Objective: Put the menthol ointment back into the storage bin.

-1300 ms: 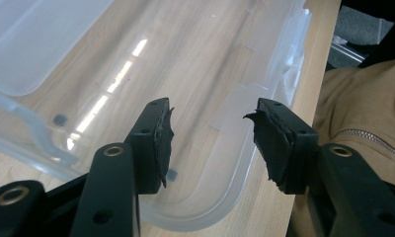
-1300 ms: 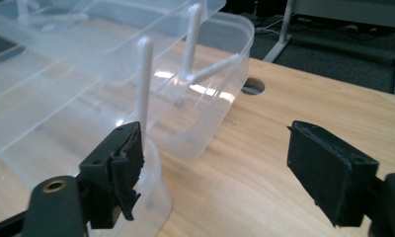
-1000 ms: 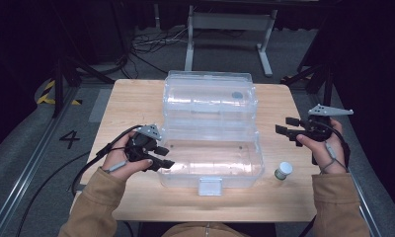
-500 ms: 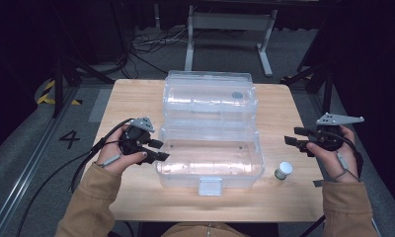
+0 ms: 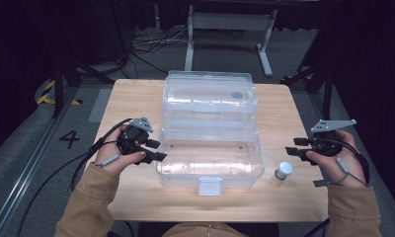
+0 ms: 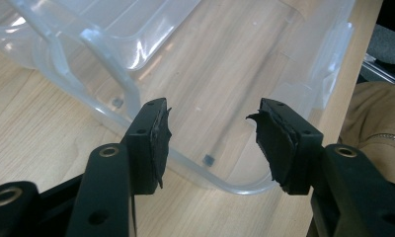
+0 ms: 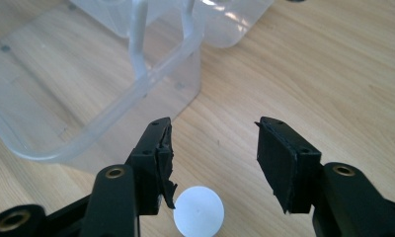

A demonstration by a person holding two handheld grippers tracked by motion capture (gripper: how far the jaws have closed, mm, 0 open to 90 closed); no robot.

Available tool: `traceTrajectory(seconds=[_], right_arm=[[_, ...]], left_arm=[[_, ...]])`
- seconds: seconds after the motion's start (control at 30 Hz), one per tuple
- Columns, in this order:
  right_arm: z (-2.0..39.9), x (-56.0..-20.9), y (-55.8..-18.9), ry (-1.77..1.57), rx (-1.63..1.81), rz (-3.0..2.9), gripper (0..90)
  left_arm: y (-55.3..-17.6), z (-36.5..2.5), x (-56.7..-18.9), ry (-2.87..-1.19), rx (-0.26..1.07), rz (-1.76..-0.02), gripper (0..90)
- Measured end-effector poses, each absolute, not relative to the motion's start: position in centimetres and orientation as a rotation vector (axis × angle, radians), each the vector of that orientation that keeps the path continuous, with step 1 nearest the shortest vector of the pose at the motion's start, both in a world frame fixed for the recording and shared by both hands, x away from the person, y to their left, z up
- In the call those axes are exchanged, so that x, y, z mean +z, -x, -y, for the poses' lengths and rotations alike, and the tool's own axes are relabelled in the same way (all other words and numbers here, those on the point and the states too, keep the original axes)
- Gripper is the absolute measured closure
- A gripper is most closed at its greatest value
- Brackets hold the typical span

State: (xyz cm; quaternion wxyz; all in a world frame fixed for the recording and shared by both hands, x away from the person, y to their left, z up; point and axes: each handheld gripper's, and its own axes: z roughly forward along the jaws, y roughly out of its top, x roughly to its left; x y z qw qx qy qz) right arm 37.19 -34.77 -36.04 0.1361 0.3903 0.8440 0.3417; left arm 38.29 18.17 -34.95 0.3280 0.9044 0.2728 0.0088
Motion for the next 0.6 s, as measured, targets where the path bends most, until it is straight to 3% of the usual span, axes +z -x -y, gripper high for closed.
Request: traceTrajectory(seconds=[0.6], right_arm=[[33.7,-39.4,-38.1,-1.218,0.687,-2.673,46.5]], left_arm=[[-38.7,-19.3,-34.9,-2.34,0.045,-0.79,45.6]])
